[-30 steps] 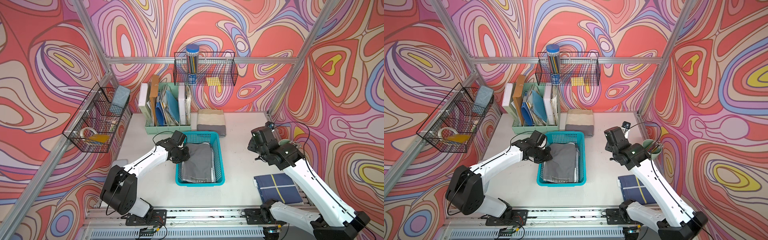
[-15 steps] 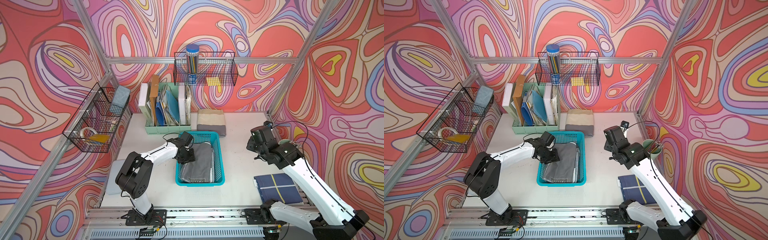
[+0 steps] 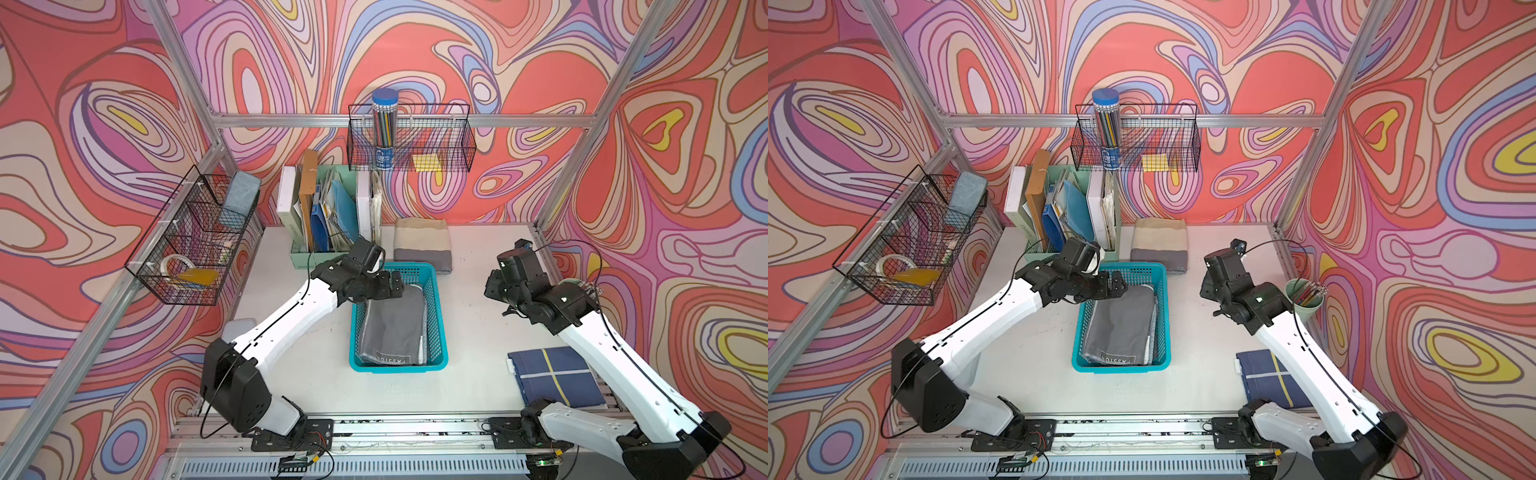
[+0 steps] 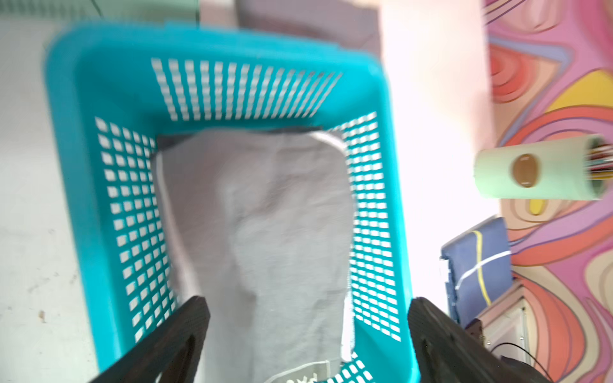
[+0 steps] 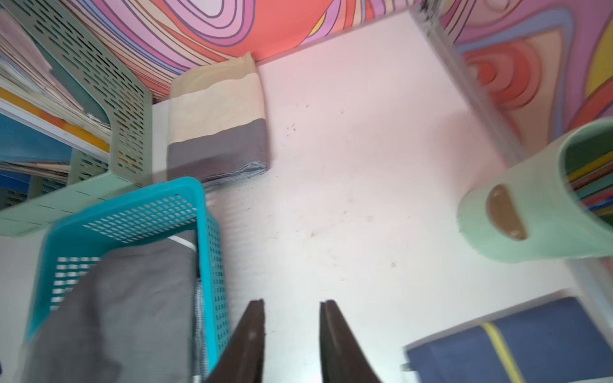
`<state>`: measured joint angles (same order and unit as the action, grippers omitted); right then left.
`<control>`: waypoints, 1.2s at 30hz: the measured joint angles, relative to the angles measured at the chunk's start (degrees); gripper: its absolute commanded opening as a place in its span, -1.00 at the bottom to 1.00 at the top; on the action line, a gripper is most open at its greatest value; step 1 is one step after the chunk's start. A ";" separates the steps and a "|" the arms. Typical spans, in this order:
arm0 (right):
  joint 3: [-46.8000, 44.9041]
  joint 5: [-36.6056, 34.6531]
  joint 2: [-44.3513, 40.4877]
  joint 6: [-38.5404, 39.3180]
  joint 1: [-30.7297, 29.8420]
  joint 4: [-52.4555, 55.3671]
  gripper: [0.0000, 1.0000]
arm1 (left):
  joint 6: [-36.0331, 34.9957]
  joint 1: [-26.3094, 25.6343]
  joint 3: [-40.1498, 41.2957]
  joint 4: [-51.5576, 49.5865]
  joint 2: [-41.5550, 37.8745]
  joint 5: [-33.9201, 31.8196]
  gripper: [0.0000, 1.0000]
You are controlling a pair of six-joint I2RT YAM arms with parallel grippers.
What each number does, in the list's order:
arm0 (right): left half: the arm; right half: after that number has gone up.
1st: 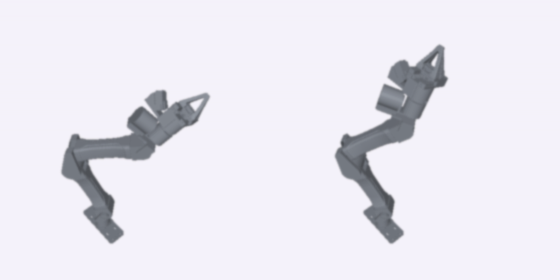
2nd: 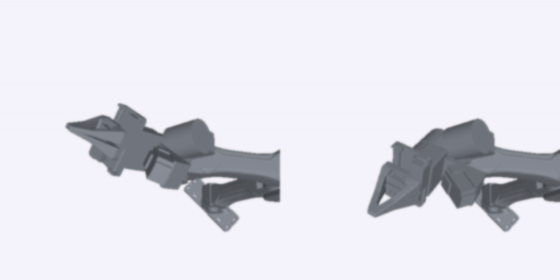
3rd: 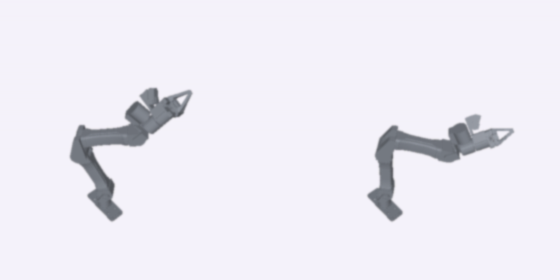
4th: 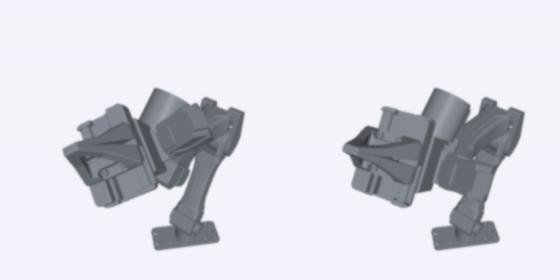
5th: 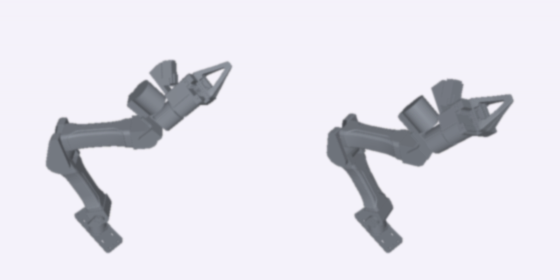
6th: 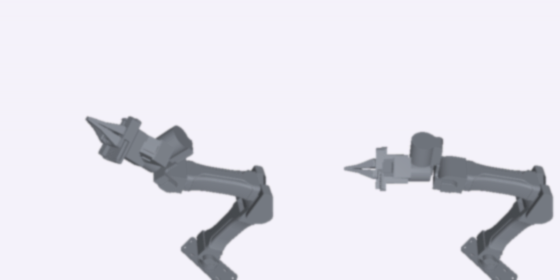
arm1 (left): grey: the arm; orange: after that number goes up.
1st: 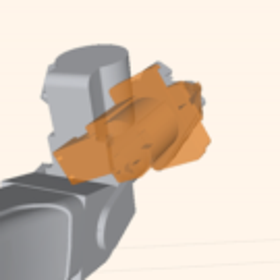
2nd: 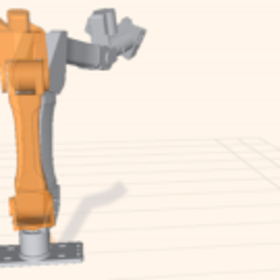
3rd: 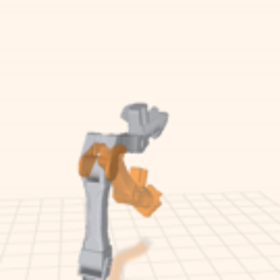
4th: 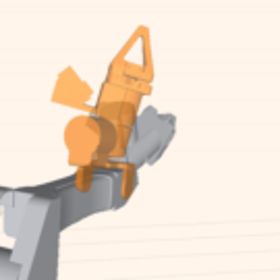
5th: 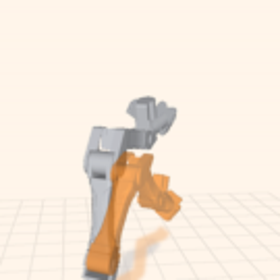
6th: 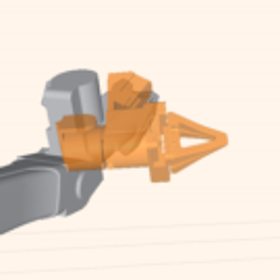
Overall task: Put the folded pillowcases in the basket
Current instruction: Place the pillowcase in the basket.
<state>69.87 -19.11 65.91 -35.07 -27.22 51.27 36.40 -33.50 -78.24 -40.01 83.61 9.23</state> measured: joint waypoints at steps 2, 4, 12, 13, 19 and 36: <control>-0.09 1.60 2.89 -0.15 -2.36 -1.42 -0.97 | -0.07 0.02 -0.24 -1.22 -2.29 -1.11 0.97; 0.26 3.06 6.71 -0.31 -5.62 -2.95 -1.00 | -0.02 0.13 -0.24 -2.97 -3.41 -2.32 0.93; 5.31 12.48 24.74 -1.53 -12.52 -11.80 -1.00 | 2.34 1.31 10.82 -5.01 -13.18 -9.86 0.86; 6.27 13.60 26.95 -1.86 -12.57 -13.11 -1.00 | 2.71 1.97 11.47 -5.09 -15.08 -10.56 0.86; 13.62 17.97 42.95 -3.41 -12.87 -16.72 -1.00 | 5.16 3.17 13.07 -3.69 -19.10 -11.76 0.83; 5.92 20.72 42.95 -6.78 -14.29 -20.15 -1.00 | 14.16 3.06 19.76 10.38 -6.05 4.57 -1.00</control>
<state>75.79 1.61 108.86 -41.85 -41.52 31.11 50.57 -30.44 -58.48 -29.63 77.56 13.80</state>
